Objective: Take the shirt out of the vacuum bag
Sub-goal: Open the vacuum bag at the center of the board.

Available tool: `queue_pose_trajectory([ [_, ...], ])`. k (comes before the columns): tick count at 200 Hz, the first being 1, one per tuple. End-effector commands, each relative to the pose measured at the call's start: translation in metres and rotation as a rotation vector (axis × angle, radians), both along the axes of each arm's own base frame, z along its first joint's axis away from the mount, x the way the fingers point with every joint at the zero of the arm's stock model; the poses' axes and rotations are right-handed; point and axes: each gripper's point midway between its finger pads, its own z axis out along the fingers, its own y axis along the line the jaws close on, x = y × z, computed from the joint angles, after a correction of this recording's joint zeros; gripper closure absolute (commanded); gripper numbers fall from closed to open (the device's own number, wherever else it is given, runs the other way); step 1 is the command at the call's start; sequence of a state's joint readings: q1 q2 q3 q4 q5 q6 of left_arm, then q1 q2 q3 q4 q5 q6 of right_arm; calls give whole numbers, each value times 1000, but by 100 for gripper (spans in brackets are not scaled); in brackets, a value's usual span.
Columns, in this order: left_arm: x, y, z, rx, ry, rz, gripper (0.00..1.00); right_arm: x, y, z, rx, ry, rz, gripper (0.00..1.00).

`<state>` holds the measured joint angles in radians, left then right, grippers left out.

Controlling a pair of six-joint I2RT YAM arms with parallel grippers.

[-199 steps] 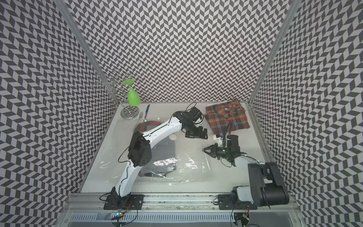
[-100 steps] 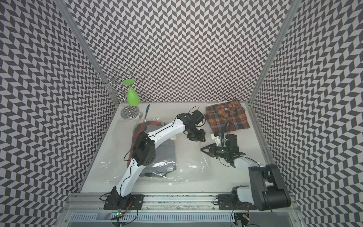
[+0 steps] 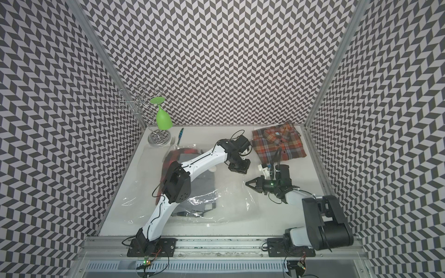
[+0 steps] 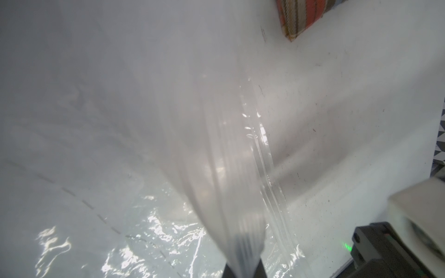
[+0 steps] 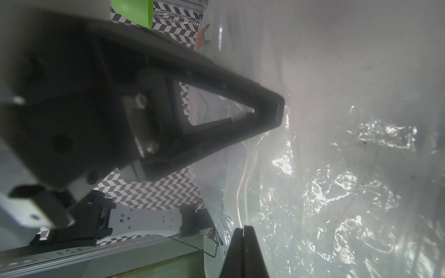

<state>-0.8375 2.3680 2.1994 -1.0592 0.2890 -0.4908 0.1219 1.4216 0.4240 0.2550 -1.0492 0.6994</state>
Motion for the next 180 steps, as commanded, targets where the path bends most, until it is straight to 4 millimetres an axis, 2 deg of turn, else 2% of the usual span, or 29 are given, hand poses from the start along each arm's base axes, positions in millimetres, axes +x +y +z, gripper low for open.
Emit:
queue_pose_trajectory([
  [1,0,-1,45,-52,-60,-11,100,21,3,12,26,-60,-11,91],
  [57,-4,1,76,-98,-71,1,100,47,11,17,89,-48,3,85],
  [80,-4,-1,91,-129,-75,6,100,51,15,17,114,-34,23,84],
  [126,-4,-2,106,-164,-77,9,100,55,25,8,112,-5,51,83],
  [180,-6,0,118,-189,-73,8,100,55,53,4,104,-1,114,84],
])
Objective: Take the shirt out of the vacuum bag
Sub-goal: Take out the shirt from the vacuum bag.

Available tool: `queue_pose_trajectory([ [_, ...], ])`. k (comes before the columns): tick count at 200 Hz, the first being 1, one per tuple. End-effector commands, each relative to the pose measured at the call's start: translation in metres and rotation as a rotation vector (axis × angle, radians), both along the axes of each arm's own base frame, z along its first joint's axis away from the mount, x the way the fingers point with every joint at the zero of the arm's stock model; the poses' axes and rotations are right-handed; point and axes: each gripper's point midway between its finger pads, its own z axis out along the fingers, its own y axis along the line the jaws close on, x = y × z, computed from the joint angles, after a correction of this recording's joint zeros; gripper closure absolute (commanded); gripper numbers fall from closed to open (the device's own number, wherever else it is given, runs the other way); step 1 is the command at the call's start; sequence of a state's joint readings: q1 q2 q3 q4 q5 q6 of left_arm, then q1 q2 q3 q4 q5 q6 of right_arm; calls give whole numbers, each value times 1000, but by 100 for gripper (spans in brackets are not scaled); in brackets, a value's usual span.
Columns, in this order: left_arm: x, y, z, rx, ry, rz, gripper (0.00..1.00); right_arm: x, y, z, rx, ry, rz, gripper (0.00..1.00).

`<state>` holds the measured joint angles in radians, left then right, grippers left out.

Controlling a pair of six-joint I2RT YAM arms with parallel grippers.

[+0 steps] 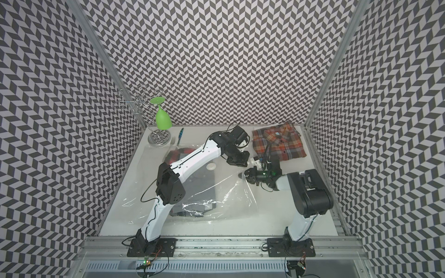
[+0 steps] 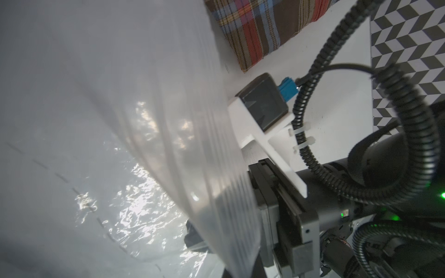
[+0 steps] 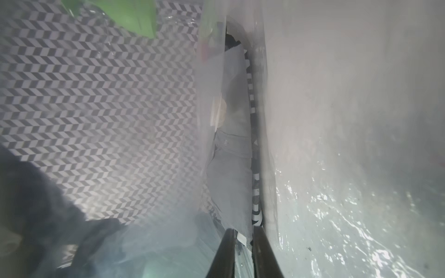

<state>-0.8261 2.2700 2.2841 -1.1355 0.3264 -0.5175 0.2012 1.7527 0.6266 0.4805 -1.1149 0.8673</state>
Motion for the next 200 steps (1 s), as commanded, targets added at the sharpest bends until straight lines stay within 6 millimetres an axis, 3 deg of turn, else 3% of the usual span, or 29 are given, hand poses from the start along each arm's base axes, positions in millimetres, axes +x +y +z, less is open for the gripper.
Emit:
queue_pose_trajectory([
  [1,-4,-2,44,-86,-42,-12,100,7,15,9,15,-68,33,84],
  [140,-3,0,83,-183,-63,5,100,-12,76,7,89,-108,171,84],
  [200,-3,-2,91,-209,-70,4,100,-14,99,0,100,-99,208,78],
])
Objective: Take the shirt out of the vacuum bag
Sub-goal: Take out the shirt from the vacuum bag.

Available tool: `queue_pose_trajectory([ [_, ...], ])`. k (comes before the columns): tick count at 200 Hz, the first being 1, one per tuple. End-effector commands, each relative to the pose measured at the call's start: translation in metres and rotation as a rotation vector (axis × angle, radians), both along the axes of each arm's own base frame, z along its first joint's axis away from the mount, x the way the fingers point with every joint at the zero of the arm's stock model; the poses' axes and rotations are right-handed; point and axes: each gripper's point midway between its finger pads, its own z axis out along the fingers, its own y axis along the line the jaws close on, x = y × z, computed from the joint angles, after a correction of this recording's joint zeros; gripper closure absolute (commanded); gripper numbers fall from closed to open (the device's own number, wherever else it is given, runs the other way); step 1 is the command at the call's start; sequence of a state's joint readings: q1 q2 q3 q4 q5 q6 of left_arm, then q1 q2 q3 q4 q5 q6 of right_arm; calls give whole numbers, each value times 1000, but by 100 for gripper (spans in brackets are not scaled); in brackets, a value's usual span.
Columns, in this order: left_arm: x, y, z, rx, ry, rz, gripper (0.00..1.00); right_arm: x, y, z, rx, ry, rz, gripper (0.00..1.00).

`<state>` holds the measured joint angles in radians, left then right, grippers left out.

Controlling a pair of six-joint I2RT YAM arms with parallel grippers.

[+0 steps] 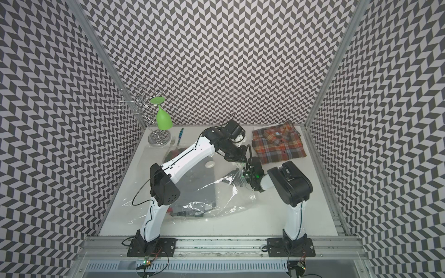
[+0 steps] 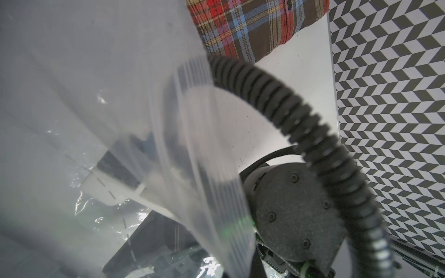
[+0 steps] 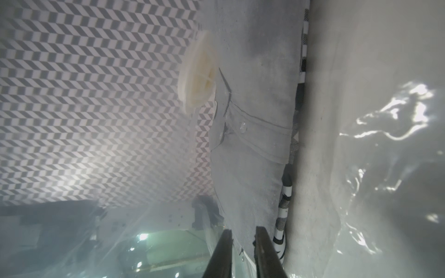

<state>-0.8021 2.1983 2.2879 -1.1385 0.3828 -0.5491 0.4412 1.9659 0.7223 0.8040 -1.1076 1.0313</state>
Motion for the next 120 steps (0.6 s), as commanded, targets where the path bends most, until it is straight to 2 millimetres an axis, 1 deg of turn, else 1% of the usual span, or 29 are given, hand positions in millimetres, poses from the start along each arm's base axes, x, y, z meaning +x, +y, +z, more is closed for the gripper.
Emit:
queue_pose_trajectory([
  [1,-2,-8,51,-121,-76,-17,100,5,13,7,31,-58,10,78],
  [32,-3,-10,52,-131,-76,-27,100,8,25,-2,25,-50,28,78],
  [46,-4,-9,53,-132,-75,-30,100,10,29,-8,16,-44,27,75],
  [80,-5,-10,54,-139,-72,-31,100,12,41,-16,11,-34,30,63],
  [107,-5,-12,54,-148,-68,-35,100,12,49,-22,-5,-42,29,51],
  [120,-6,-13,56,-154,-66,-36,100,13,52,-27,-21,-45,32,47],
])
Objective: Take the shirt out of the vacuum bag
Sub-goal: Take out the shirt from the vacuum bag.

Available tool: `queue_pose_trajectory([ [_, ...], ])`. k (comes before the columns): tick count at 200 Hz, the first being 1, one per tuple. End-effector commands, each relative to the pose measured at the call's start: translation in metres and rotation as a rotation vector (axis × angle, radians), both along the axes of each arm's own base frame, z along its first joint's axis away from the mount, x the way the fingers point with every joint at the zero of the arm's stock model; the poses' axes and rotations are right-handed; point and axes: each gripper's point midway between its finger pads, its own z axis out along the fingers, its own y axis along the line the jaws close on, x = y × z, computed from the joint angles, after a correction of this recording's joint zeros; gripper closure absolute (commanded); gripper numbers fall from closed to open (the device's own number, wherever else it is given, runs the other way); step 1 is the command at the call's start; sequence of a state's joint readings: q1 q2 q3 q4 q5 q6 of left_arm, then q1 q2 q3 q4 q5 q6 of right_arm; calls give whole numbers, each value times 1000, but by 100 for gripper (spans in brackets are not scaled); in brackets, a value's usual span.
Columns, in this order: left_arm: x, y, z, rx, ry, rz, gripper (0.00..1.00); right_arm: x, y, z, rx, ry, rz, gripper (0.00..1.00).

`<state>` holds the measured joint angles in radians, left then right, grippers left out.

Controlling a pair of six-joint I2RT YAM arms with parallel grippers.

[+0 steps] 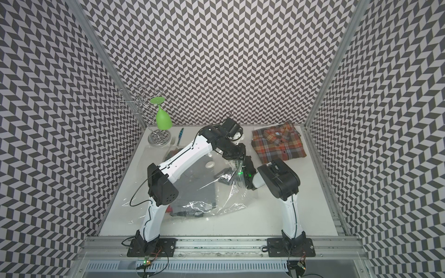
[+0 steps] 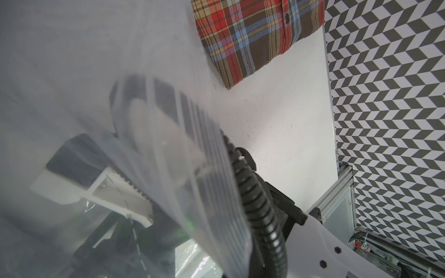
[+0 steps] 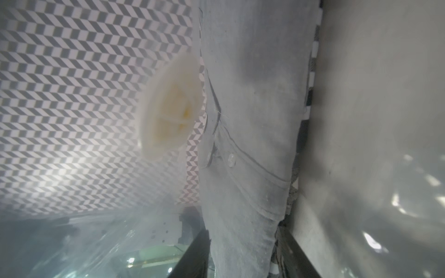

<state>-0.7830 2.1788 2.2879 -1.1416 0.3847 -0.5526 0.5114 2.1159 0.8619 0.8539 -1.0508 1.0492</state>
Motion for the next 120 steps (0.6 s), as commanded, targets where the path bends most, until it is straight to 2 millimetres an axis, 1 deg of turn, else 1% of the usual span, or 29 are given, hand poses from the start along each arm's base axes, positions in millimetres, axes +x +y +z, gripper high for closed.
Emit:
queue_pose_trajectory([
  [1,-12,-20,46,-140,-59,-57,100,-5,16,-10,-21,-16,17,47],
  [31,-12,-21,46,-146,-59,-62,100,-7,24,-28,-93,-16,33,45],
  [79,-13,-21,44,-142,-56,-65,100,-16,40,-34,-101,-20,70,47],
  [96,-13,-21,44,-142,-57,-69,100,-20,43,-35,-98,-18,79,50],
  [120,-14,-21,42,-141,-56,-71,100,-23,47,-25,-46,-23,86,64],
])
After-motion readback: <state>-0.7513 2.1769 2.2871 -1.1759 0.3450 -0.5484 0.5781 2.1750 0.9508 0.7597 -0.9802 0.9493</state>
